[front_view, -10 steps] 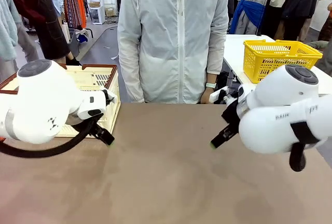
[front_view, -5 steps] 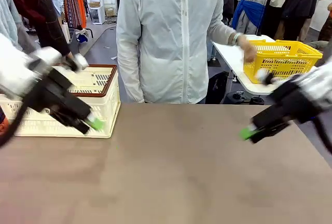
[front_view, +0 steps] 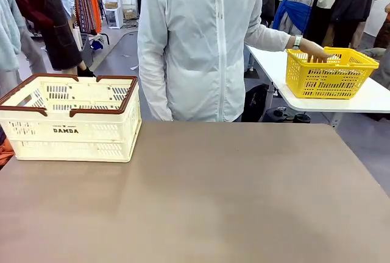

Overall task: Place the drinks into the Shopping basket.
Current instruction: Pick up one drink and place it into the Shopping basket.

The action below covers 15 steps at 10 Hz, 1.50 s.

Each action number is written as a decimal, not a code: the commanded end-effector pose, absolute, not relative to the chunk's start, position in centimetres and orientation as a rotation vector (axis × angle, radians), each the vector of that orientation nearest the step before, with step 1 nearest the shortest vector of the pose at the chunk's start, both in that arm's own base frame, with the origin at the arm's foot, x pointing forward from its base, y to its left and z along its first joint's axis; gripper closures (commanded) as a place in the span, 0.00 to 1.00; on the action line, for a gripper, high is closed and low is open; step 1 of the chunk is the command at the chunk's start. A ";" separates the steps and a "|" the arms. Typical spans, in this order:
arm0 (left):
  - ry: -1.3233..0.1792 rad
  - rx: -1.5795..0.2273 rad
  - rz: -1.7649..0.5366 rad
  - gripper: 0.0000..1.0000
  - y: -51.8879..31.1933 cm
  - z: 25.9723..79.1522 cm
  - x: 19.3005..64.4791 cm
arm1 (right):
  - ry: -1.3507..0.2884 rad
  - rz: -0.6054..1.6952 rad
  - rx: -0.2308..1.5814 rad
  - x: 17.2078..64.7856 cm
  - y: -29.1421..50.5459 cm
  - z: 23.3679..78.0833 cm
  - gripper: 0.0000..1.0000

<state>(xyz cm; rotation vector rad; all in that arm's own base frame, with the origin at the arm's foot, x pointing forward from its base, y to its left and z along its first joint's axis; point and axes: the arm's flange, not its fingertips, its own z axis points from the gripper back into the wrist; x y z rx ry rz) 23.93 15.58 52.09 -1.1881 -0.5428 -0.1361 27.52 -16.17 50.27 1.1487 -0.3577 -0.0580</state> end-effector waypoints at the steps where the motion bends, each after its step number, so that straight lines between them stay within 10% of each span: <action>1: -0.563 -1.264 -0.027 0.00 20.7 48.7 25.2 | -0.439 -0.163 1.208 28.6 -18.9 49.5 0.00; 15: -0.574 -1.310 0.124 0.00 25.5 44.1 23.3 | -0.451 -0.310 1.241 27.3 -22.7 46.9 0.00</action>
